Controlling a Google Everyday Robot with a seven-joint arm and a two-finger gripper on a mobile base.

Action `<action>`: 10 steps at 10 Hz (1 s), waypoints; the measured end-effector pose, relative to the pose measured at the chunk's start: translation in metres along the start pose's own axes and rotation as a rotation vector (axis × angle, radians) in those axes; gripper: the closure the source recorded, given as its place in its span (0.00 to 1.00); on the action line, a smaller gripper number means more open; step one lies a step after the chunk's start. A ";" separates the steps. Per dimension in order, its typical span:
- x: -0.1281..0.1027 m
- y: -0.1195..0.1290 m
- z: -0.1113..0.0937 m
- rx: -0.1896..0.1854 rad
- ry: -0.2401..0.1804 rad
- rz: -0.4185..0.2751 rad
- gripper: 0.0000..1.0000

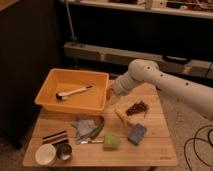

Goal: Place apple in tray

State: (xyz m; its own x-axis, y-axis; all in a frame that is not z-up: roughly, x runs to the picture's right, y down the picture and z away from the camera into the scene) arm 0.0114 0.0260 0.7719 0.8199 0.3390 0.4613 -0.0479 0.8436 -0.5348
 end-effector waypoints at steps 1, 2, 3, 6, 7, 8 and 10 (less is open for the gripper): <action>-0.008 -0.014 0.022 -0.019 -0.056 0.002 1.00; -0.018 -0.027 0.044 -0.038 -0.107 0.001 1.00; -0.030 -0.040 0.071 -0.061 -0.162 -0.006 1.00; -0.037 -0.058 0.132 -0.118 -0.266 -0.017 0.94; -0.037 -0.059 0.143 -0.127 -0.282 -0.019 0.86; -0.035 -0.057 0.150 -0.141 -0.283 -0.021 0.78; -0.037 -0.052 0.152 -0.161 -0.272 -0.040 0.57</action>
State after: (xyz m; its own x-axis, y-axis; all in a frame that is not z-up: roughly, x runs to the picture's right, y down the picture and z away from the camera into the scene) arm -0.1031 0.0336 0.8904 0.6357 0.4243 0.6449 0.0898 0.7890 -0.6077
